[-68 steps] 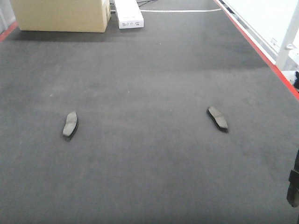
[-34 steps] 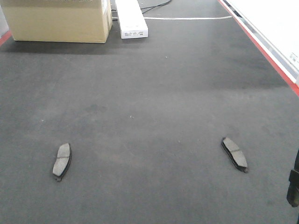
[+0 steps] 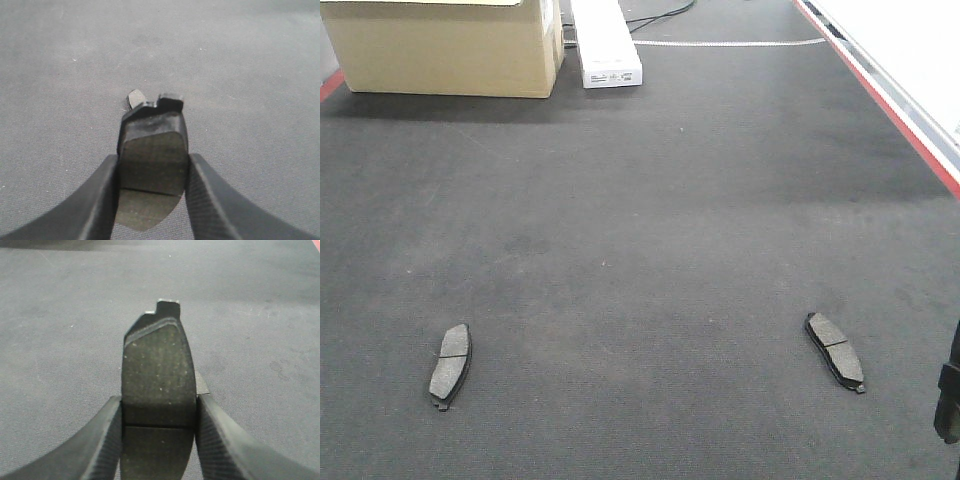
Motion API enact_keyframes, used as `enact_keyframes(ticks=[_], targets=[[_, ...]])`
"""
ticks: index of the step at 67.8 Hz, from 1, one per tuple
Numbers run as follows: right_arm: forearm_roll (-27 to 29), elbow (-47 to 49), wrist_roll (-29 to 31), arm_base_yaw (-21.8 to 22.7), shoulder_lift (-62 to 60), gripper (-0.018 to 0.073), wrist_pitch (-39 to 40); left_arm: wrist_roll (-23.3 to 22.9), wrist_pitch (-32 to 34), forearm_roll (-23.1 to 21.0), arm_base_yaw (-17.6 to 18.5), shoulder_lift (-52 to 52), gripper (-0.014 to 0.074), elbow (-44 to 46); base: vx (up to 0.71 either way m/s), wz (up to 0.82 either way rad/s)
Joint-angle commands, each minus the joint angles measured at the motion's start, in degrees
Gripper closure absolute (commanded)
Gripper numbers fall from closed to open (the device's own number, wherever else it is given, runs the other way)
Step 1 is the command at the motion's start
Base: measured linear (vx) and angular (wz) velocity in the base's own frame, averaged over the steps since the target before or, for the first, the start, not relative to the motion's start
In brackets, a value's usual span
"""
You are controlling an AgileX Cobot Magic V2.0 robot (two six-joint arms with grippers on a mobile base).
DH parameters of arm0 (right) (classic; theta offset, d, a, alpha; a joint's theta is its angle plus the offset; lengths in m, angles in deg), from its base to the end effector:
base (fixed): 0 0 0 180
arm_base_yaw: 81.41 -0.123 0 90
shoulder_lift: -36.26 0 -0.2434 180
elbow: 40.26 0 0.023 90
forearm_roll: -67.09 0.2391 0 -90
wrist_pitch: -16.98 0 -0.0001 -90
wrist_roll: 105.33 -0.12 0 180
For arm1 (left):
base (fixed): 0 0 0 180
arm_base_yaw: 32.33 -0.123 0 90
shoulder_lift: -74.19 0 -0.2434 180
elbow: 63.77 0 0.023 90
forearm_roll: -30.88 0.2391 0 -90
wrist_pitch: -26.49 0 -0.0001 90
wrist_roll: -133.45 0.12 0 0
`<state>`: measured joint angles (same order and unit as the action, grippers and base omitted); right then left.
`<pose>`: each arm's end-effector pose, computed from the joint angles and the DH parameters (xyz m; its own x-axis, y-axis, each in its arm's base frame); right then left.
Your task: Move and align brake pads A on conveyor
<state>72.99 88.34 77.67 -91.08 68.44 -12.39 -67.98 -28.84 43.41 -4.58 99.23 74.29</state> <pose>0.1364 0.0294 0.2556 -0.3901 -0.0285 -0.9203 -0.1991 0.9785 0.0541 0.0905 -0.0234 0.2786 -0.5298 0.0056 -0.8481 0.1997 0.9727 -0.1184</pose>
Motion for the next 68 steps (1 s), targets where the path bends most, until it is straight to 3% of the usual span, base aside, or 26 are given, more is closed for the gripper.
enact_keyframes(ticks=[1,52,68], targets=[[-0.2,1.8,0.4,0.4,0.3,0.0566,5.3,-0.6,5.1,0.9,0.2,0.7,0.0603,1.6,0.00,0.00],[-0.2,1.8,0.4,0.4,0.3,0.0566,5.3,-0.5,5.4,1.4,0.2,0.7,0.0603,1.6,0.00,0.00],[-0.2,1.8,0.4,0.4,0.3,0.0566,5.3,-0.6,3.9,-0.5,0.2,0.9,0.0603,1.6,0.00,0.00]])
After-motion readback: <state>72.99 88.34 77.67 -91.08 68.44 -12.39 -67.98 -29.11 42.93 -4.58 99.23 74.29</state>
